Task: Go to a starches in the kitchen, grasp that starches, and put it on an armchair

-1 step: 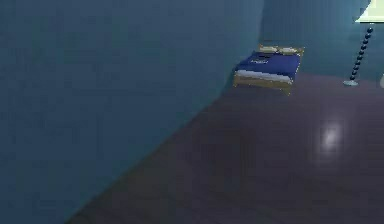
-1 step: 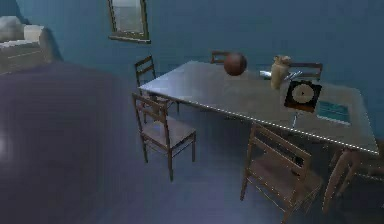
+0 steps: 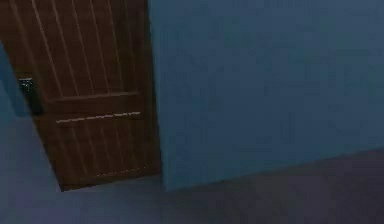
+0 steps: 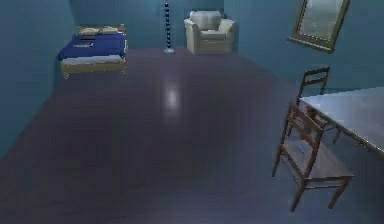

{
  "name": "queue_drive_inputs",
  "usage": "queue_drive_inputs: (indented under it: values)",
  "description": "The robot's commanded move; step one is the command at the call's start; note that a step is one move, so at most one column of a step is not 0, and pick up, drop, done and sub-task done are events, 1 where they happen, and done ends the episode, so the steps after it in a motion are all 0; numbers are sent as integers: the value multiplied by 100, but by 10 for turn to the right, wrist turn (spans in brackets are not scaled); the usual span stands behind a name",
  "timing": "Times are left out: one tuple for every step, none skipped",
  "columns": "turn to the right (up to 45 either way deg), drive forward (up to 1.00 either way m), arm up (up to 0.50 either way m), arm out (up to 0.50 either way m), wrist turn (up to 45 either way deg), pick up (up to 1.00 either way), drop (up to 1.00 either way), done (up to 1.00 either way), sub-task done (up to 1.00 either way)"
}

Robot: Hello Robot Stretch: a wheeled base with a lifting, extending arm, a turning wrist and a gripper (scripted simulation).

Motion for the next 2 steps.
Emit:
queue_drive_inputs:
  values:
    - [-450,0,0,0,0,0,0,0,0]
    - [-90,0,0,0,0,0,0,0,0]
